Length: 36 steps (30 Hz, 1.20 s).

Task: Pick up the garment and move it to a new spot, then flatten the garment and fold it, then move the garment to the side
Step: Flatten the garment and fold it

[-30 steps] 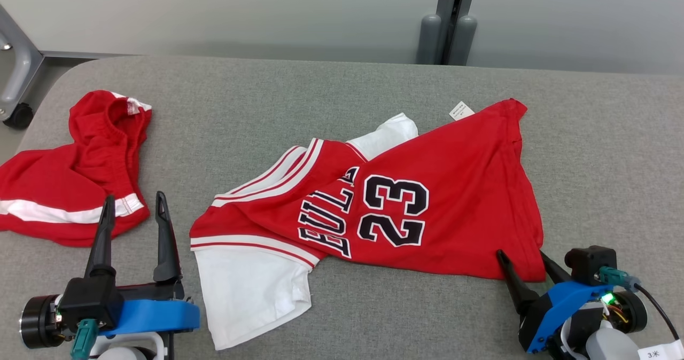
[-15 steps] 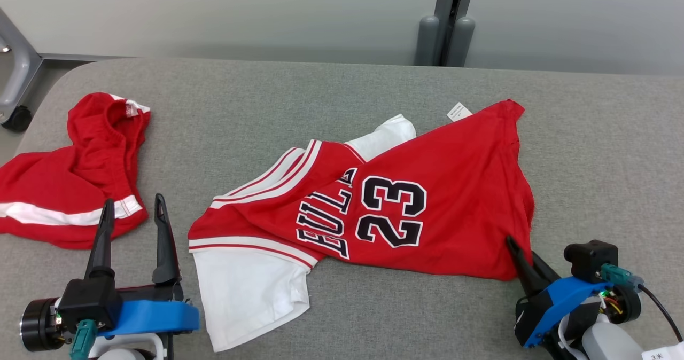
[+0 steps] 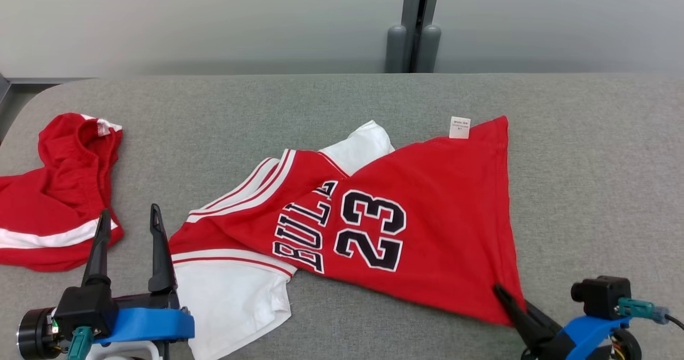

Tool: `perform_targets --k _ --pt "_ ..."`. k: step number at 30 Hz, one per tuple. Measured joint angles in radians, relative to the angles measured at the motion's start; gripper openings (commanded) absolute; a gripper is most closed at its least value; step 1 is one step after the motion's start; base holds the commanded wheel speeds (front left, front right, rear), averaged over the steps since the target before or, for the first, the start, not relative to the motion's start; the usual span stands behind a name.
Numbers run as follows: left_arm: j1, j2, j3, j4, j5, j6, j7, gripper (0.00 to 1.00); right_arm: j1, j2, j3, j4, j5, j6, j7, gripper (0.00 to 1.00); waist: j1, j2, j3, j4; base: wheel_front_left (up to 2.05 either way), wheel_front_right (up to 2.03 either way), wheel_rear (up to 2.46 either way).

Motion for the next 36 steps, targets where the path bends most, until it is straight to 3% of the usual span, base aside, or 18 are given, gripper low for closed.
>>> perform_targets --k 7,19,26,36 --pt "0.001 -0.003 -0.004 0.005 0.002 -0.007 0.0 1.0 0.077 0.002 -0.047 -0.093 0.02 0.0 0.105 0.0 0.0 0.0 -0.002 -0.01 0.0 0.0 0.0" --pt "0.0 -0.005 -0.007 0.007 0.006 -0.011 0.0 1.0 0.044 0.04 -0.095 -0.046 -0.03 0.0 0.078 0.0 0.0 0.0 0.007 0.012 0.0 0.0 0.0" --pt "-0.009 -0.007 -0.019 0.005 0.007 -0.013 0.0 1.0 -0.076 0.06 -0.11 0.062 -0.041 0.0 -0.005 0.0 0.0 0.0 0.023 0.026 0.0 0.0 0.0" --pt "-0.043 -0.008 -0.022 0.021 0.007 -0.016 0.0 1.0 -0.275 0.07 -0.09 0.317 -0.03 0.0 -0.119 0.0 0.0 0.0 0.049 0.055 0.0 0.0 0.0"
